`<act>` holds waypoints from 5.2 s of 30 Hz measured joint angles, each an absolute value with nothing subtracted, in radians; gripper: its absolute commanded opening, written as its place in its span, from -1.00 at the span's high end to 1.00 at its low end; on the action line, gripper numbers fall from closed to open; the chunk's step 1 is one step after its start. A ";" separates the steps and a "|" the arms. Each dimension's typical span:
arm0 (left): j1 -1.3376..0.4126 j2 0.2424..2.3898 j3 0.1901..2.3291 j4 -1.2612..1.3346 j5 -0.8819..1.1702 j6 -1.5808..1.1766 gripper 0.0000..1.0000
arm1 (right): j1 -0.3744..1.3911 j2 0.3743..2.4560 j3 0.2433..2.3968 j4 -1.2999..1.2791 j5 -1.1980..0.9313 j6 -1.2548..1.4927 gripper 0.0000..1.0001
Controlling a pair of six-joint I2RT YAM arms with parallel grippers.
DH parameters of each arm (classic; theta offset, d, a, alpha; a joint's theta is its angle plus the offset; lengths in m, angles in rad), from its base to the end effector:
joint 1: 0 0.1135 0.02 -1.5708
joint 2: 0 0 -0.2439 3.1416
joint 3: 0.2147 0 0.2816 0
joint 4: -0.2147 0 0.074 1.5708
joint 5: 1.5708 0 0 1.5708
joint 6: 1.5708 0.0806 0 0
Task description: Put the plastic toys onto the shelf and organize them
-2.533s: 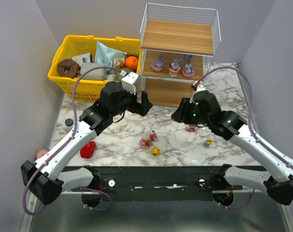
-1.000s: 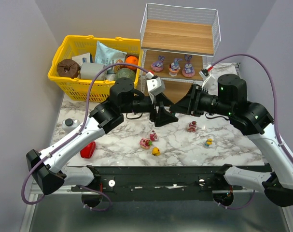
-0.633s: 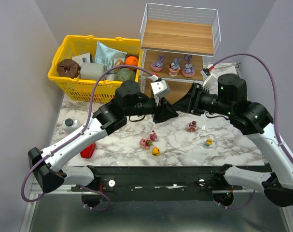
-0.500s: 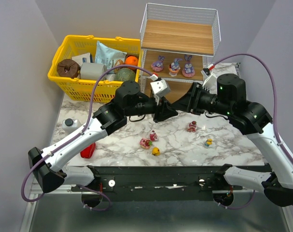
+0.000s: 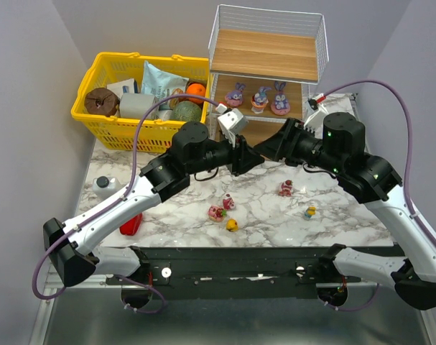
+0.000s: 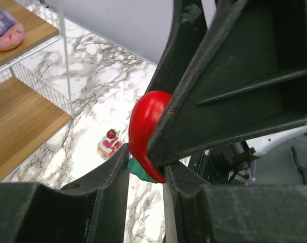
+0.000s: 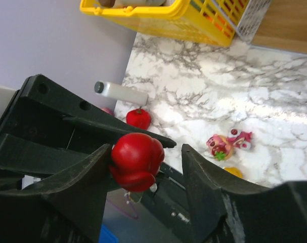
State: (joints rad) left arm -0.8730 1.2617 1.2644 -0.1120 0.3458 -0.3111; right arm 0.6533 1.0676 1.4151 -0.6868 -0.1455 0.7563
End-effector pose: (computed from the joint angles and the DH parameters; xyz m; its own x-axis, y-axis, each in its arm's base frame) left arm 0.2166 -0.3009 0.3902 -0.3537 -0.0264 -0.9350 0.8709 0.3553 -0.3395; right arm 0.2197 0.1829 0.4261 -0.6794 0.3350 -0.6528 -0.3350 0.6499 0.6822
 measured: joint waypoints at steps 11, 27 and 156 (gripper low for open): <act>-0.886 1.263 1.254 0.004 0.194 -0.502 1.00 | 0.657 1.064 1.380 -0.496 0.000 0.702 -0.23; -0.887 1.288 1.256 0.061 0.120 -0.569 1.00 | 0.662 1.092 1.373 -0.384 0.037 0.647 0.06; -0.805 1.142 1.207 -0.287 -0.198 -0.457 -0.98 | 0.497 1.594 2.186 -0.561 0.458 0.053 -0.74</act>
